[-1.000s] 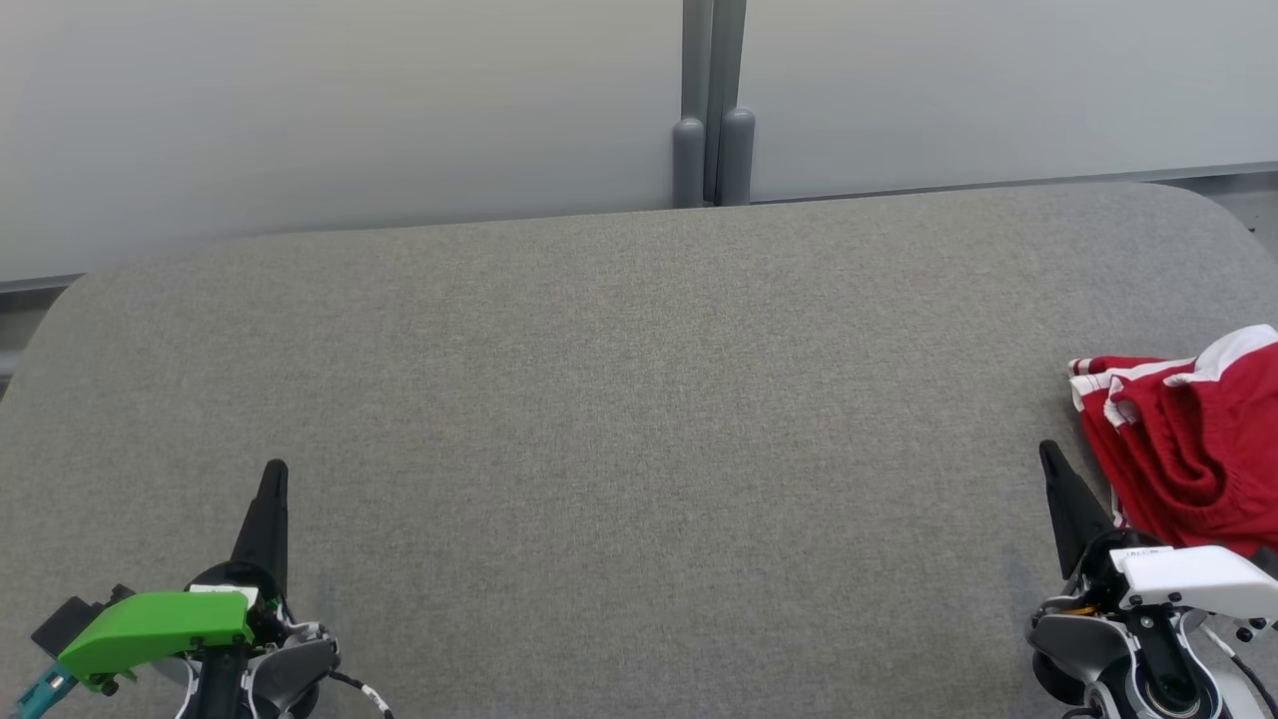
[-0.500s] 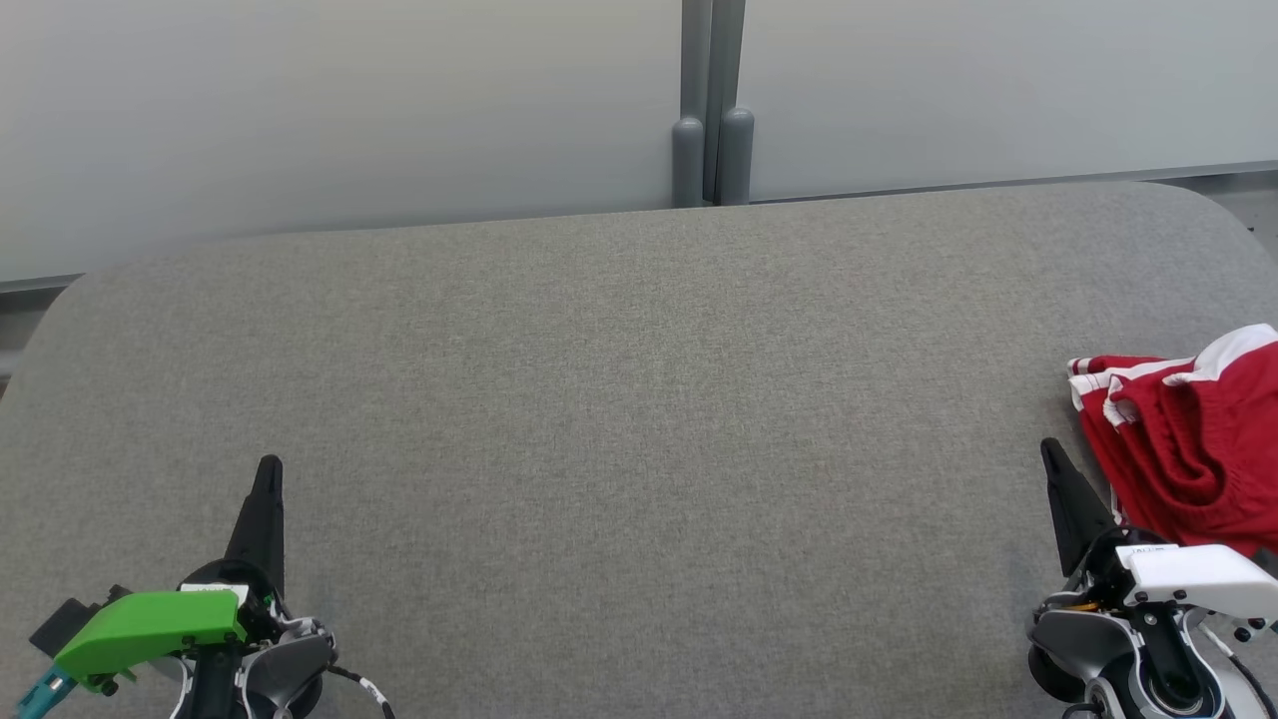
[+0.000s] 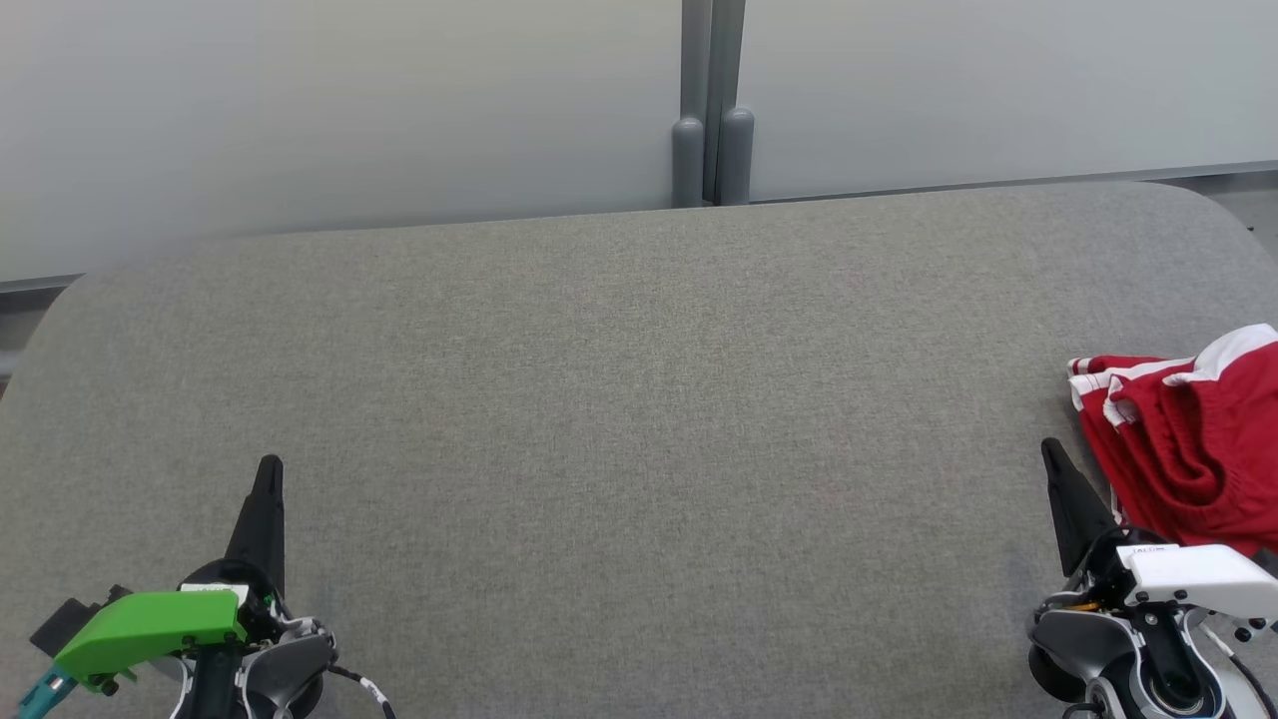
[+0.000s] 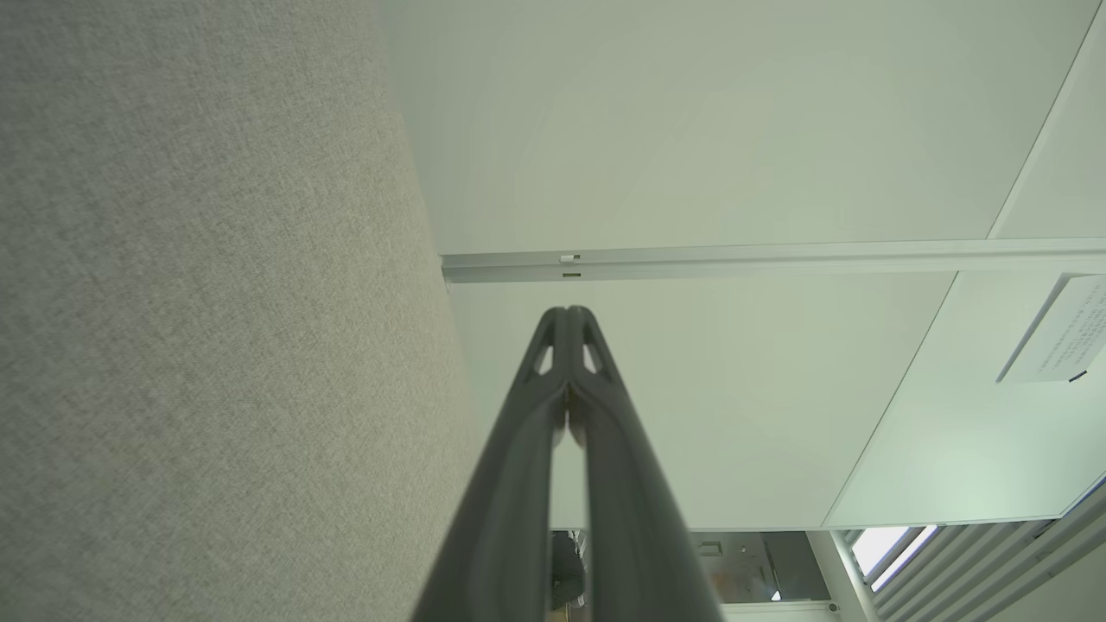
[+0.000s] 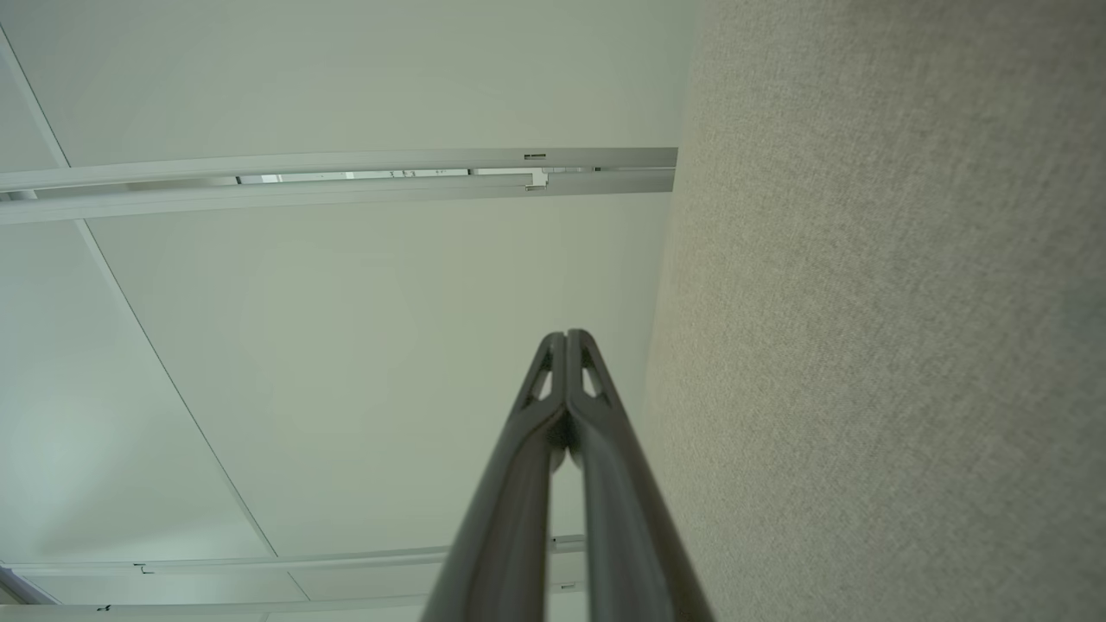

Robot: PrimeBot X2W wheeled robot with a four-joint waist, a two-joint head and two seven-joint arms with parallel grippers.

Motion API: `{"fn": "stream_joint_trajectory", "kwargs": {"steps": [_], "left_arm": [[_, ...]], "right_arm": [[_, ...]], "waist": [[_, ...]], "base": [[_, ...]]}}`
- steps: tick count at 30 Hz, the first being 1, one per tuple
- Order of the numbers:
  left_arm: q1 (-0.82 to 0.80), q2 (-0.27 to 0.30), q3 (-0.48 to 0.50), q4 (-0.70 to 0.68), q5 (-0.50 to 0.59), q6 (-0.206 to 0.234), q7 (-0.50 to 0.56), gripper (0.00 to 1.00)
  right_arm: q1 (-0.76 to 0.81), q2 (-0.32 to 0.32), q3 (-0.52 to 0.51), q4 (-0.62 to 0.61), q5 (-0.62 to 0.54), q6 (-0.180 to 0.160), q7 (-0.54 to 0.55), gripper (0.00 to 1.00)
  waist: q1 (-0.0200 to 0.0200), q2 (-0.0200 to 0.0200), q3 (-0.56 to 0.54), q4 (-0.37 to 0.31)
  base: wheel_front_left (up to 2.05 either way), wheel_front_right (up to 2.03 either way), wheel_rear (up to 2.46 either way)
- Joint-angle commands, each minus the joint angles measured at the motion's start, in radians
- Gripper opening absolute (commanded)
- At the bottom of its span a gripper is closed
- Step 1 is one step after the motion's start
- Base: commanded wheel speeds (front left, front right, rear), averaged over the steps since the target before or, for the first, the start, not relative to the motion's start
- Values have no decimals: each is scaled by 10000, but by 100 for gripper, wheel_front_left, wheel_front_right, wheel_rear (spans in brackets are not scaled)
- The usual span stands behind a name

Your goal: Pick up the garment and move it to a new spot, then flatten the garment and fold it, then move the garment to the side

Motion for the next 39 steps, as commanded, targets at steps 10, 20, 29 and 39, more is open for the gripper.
{"fn": "stream_joint_trajectory", "kwargs": {"steps": [10,20,29,39], "left_arm": [[-136,-12,37,2,17,-46,37,0],[-136,-22,52,1,32,-46,41,0],[-137,-32,65,1,48,-46,53,0],[-139,-38,79,1,60,-40,68,0]], "right_arm": [[-91,9,-50,5,-50,7,52,0],[-93,23,-68,7,-75,7,62,0],[-95,37,-83,8,-88,7,77,0],[-96,49,-99,9,-90,7,89,0]], "waist": [[0,57,0,1],[0,57,0,1],[0,57,0,1],[0,57,0,1]], "base": [[0,0,0],[0,0,0],[0,0,0],[0,0,0]]}}
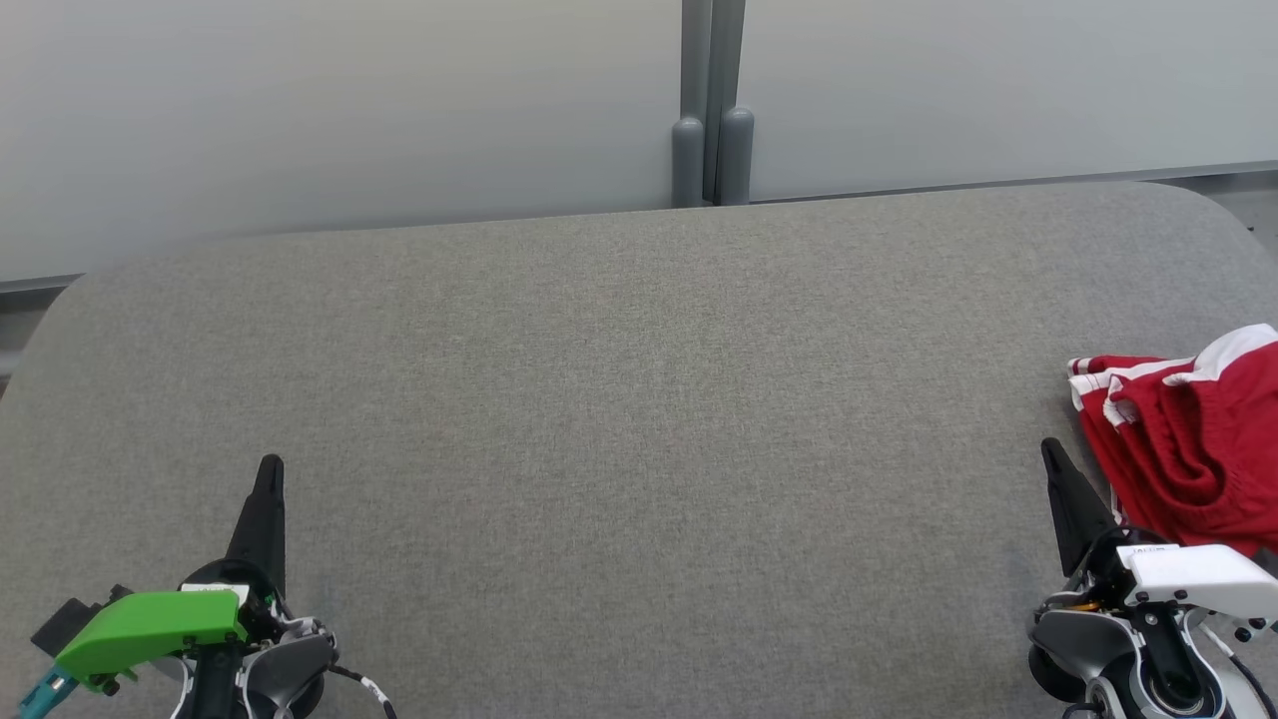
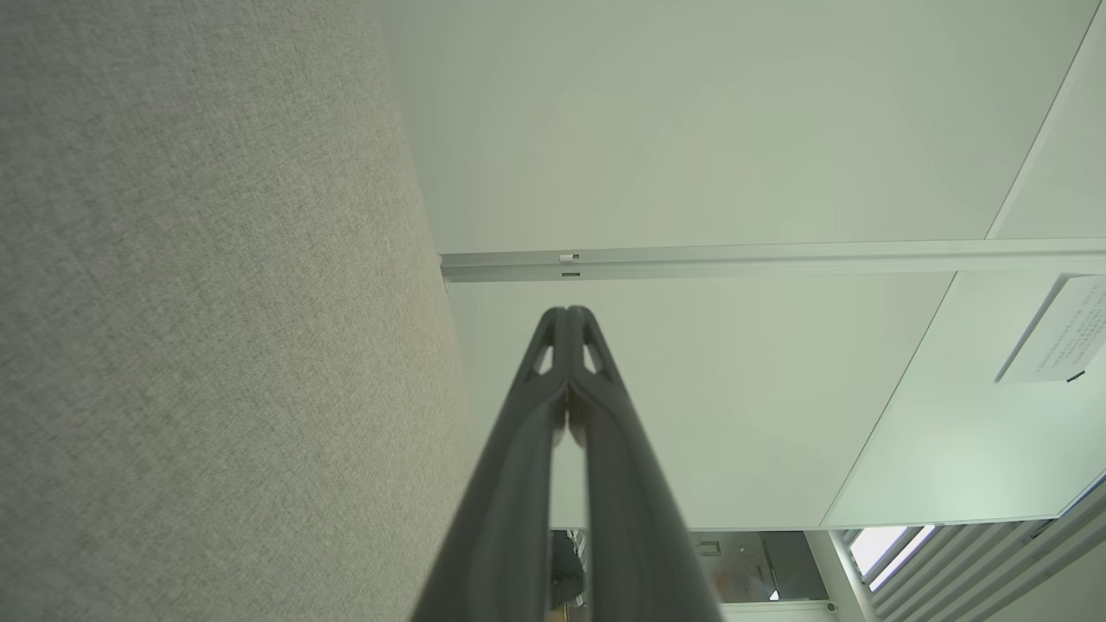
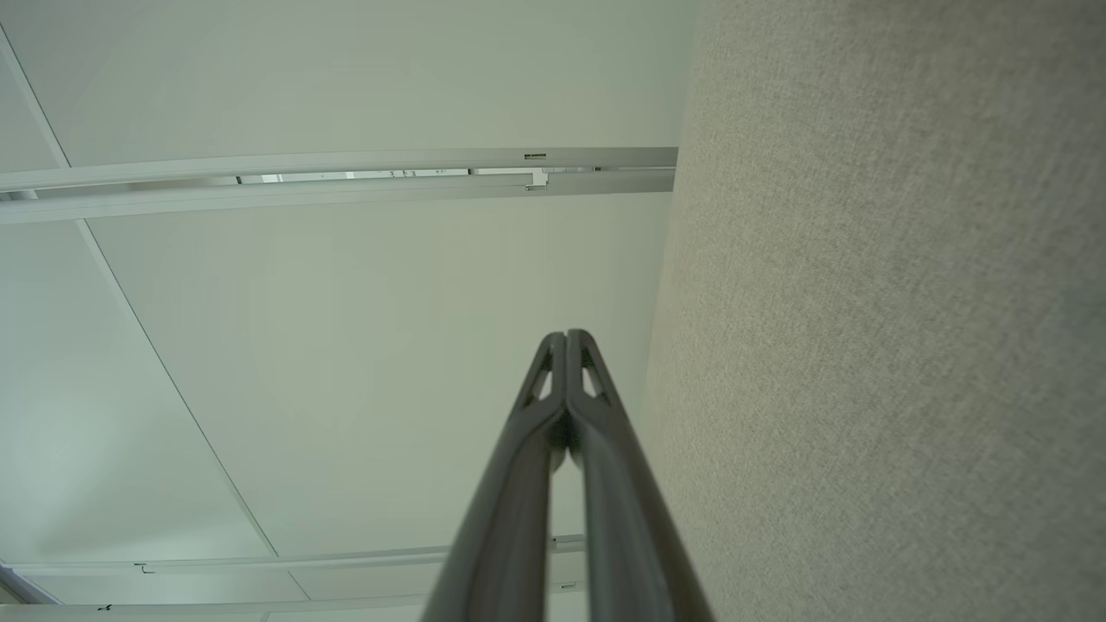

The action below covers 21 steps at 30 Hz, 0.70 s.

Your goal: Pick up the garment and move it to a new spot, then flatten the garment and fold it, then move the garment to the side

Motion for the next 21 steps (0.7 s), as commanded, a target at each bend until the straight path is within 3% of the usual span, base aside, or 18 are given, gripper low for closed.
{"fn": "stream_joint_trajectory", "kwargs": {"steps": [1,21], "left_arm": [[-135,7,35,1,40,-32,27,0],[-138,-11,59,1,68,-32,45,0]], "right_arm": [[-92,3,-35,8,-46,7,34,0],[-94,26,-61,9,-66,7,52,0]], "waist": [[0,57,0,0],[0,57,0,0]], "base": [[0,0,0],[0,0,0]]}}
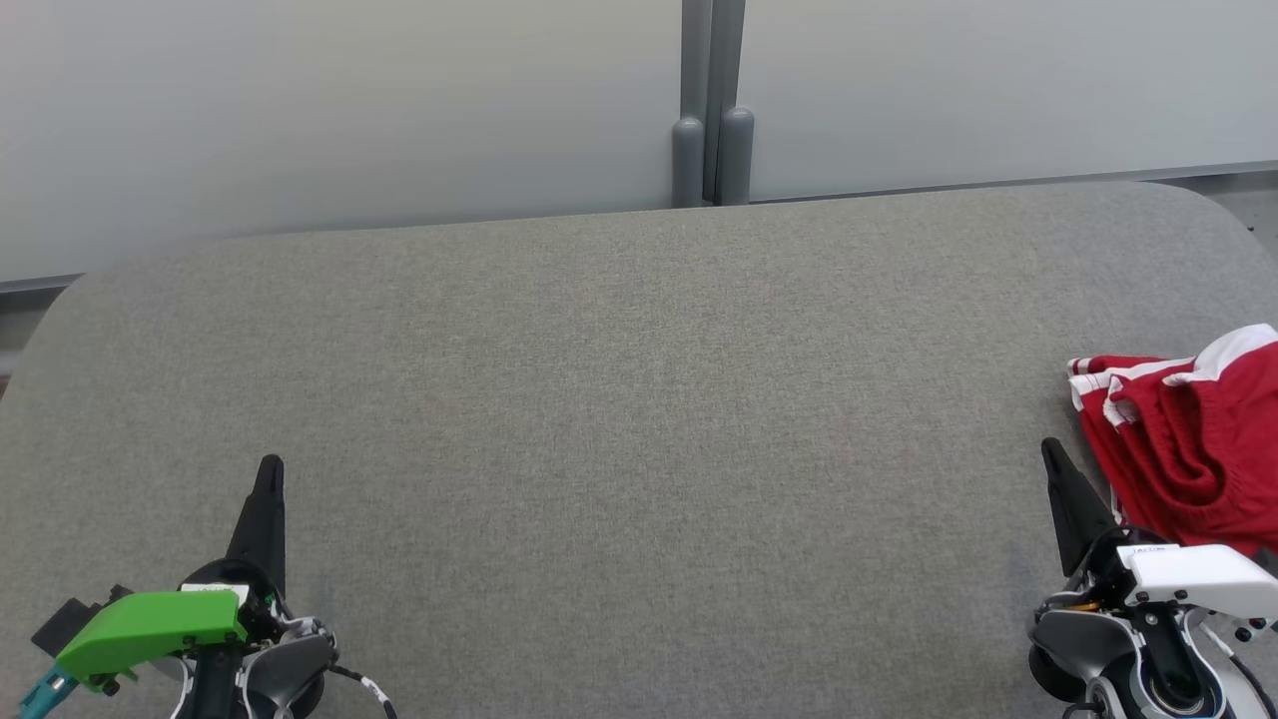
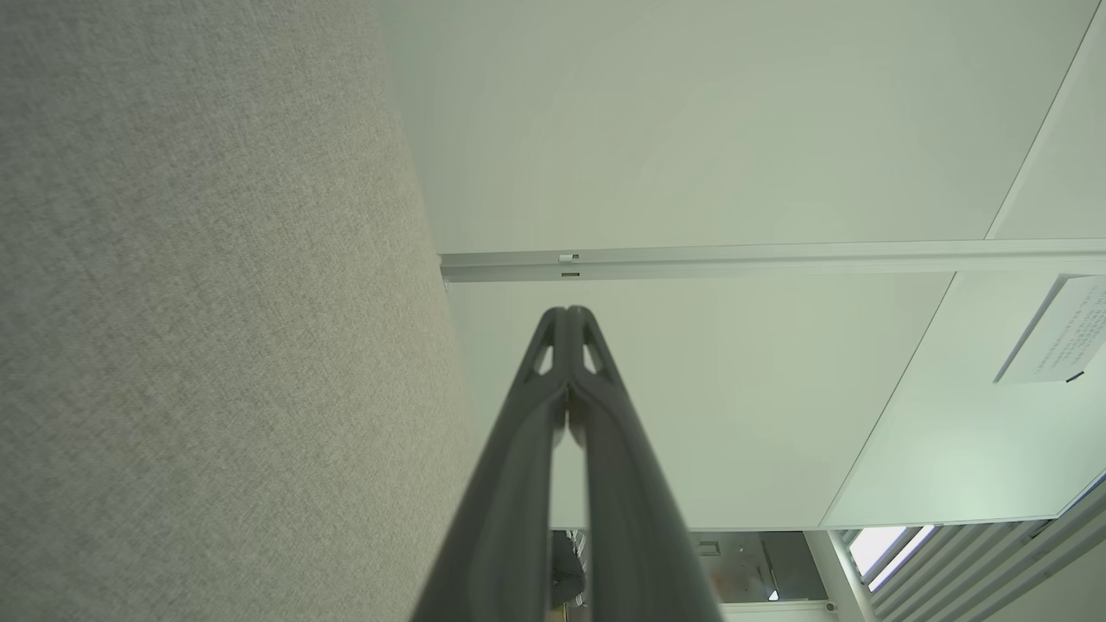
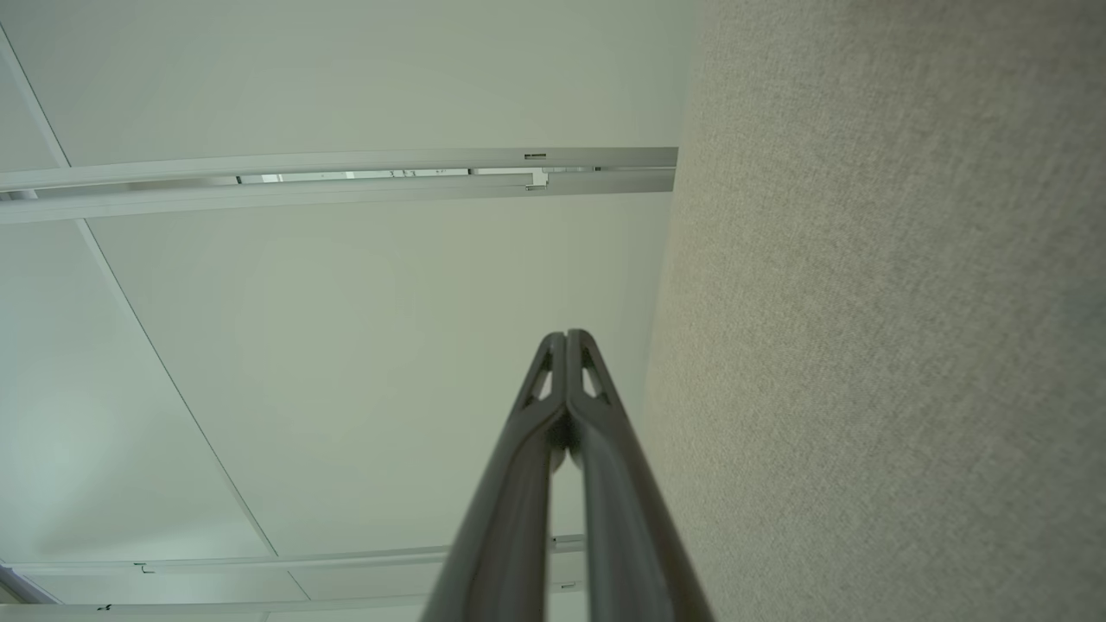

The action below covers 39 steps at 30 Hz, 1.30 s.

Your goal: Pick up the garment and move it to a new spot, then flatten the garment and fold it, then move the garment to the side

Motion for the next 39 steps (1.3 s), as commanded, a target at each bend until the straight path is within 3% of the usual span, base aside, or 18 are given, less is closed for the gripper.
{"fn": "stream_joint_trajectory", "kwargs": {"steps": [1,39], "left_arm": [[-136,2,42,1,66,-32,33,0],[-138,-24,76,2,91,-32,55,0]], "right_arm": [[-91,8,-29,8,-35,7,25,0],[-97,36,-72,11,-90,8,81,0]], "waist": [[0,56,0,0],[0,56,0,0]], "base": [[0,0,0],[0,0,0]]}}
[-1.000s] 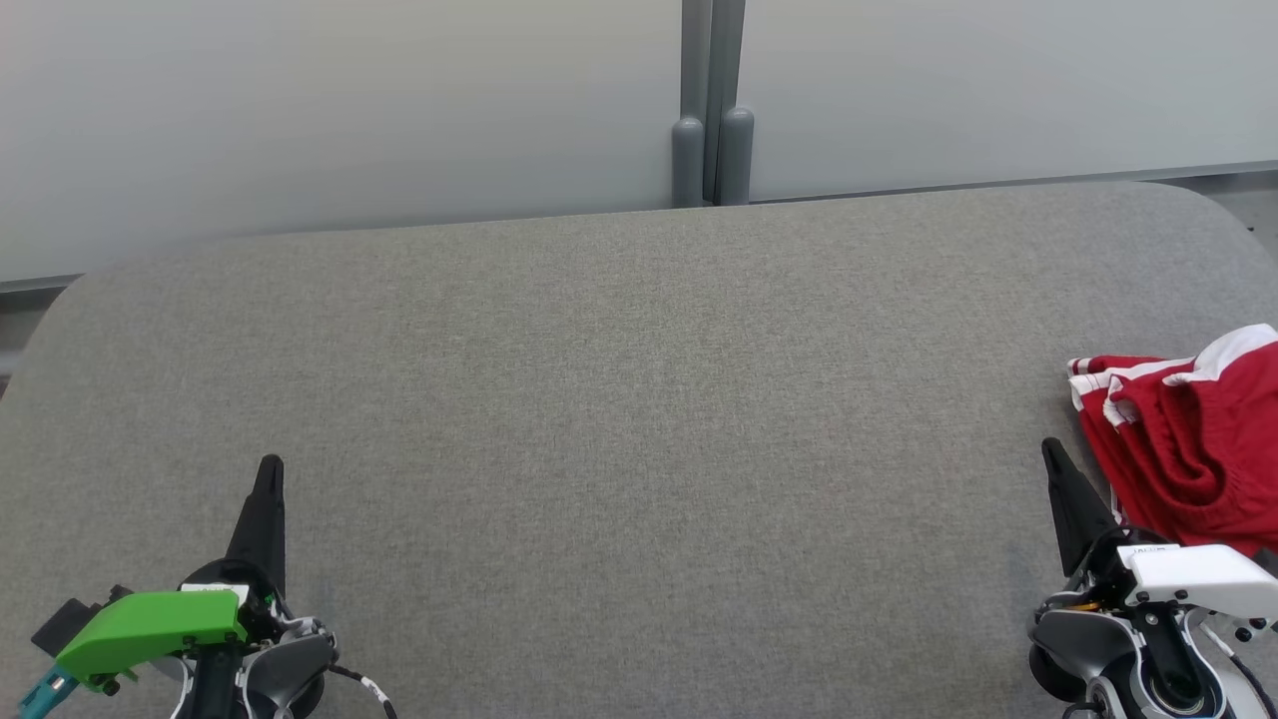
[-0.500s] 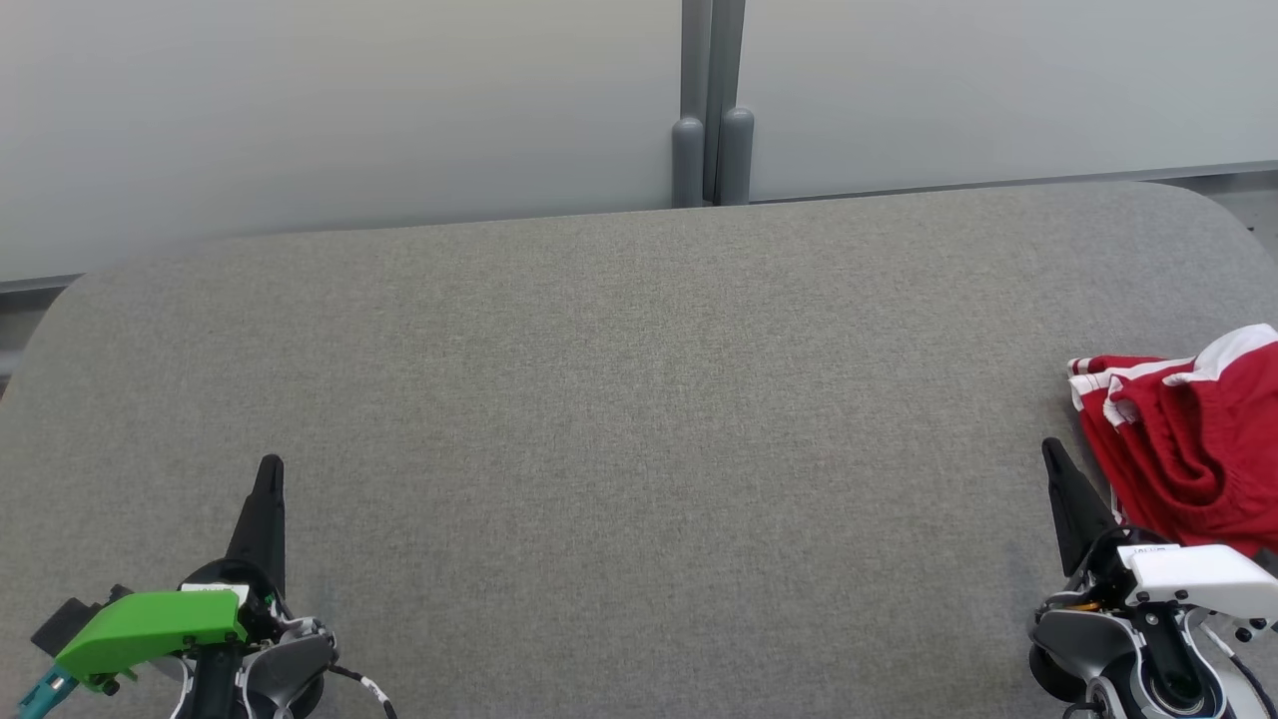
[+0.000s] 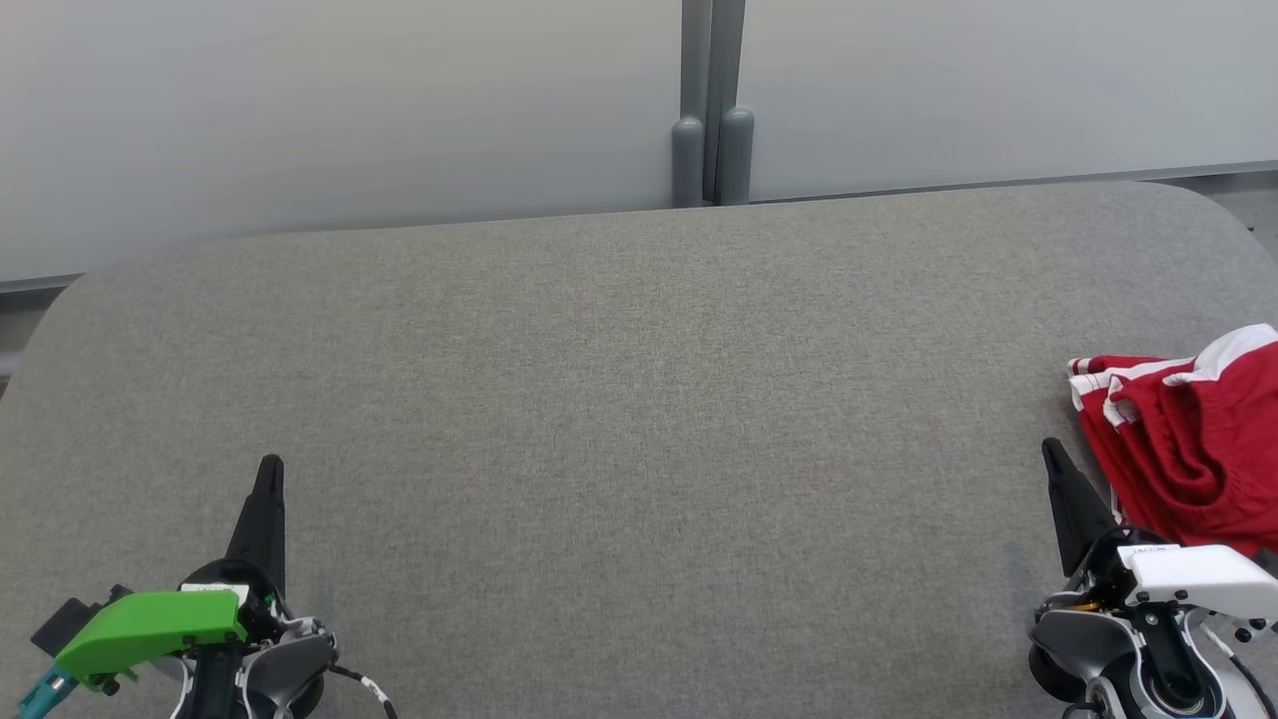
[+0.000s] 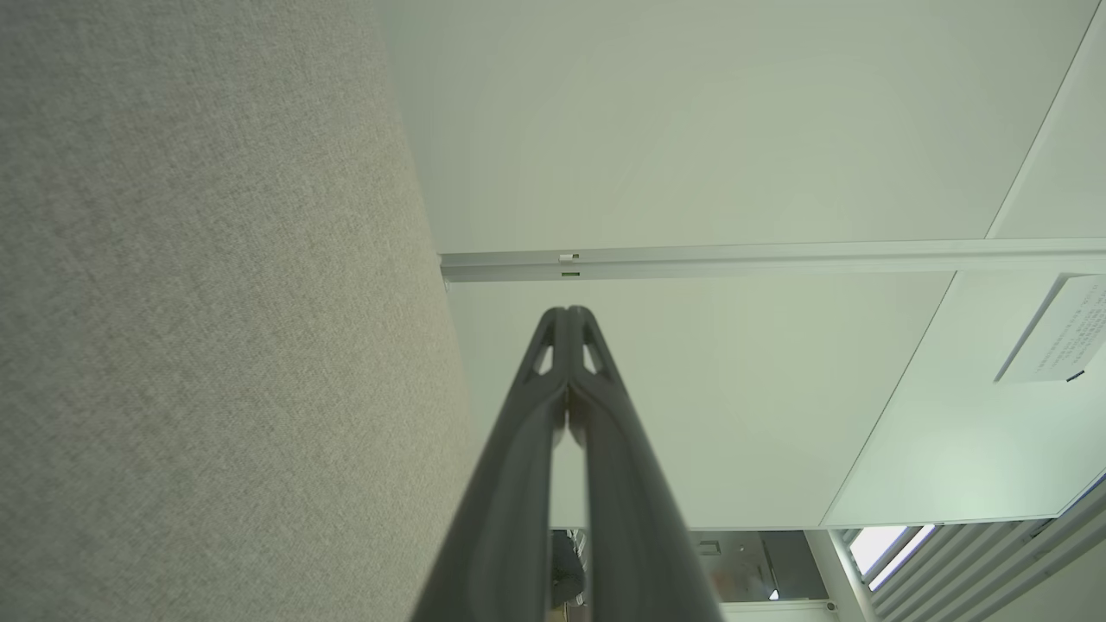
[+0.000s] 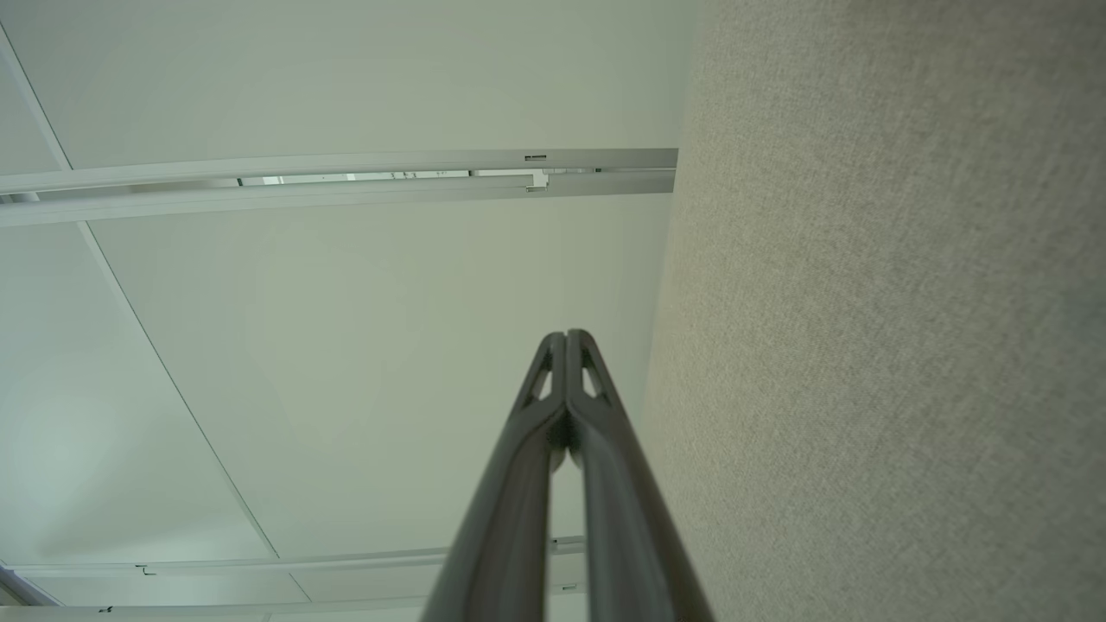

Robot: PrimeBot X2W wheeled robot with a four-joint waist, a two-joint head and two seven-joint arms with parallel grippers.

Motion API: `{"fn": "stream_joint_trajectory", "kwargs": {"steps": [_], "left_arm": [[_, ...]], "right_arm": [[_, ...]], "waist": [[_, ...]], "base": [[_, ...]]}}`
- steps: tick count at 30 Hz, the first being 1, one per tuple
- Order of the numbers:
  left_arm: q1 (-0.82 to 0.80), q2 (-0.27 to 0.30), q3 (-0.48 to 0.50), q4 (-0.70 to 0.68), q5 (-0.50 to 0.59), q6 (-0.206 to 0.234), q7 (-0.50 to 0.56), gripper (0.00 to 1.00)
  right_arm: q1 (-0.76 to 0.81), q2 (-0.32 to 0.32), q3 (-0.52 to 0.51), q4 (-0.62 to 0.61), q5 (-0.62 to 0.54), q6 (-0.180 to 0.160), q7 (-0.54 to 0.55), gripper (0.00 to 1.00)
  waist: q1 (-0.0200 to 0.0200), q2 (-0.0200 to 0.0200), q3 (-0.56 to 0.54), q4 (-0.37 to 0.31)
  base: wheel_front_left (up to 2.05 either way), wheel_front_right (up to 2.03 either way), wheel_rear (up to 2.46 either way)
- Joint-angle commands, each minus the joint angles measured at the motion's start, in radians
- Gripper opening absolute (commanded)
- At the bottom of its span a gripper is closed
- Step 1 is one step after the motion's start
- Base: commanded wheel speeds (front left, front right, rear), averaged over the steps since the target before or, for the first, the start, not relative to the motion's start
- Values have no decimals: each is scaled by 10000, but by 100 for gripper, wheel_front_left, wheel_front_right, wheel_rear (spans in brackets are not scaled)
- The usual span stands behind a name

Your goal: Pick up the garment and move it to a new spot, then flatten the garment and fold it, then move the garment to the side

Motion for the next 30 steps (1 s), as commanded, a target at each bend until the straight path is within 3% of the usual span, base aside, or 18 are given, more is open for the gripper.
{"fn": "stream_joint_trajectory", "kwargs": {"steps": [1,30], "left_arm": [[-134,-6,49,2,61,-32,25,0],[-136,-20,69,2,69,-32,43,0]], "right_arm": [[-93,-5,-20,9,-71,8,65,0],[-97,19,-53,11,-96,8,75,0]], "waist": [[0,57,0,0],[0,57,0,0]], "base": [[0,0,0],[0,0,0]]}}
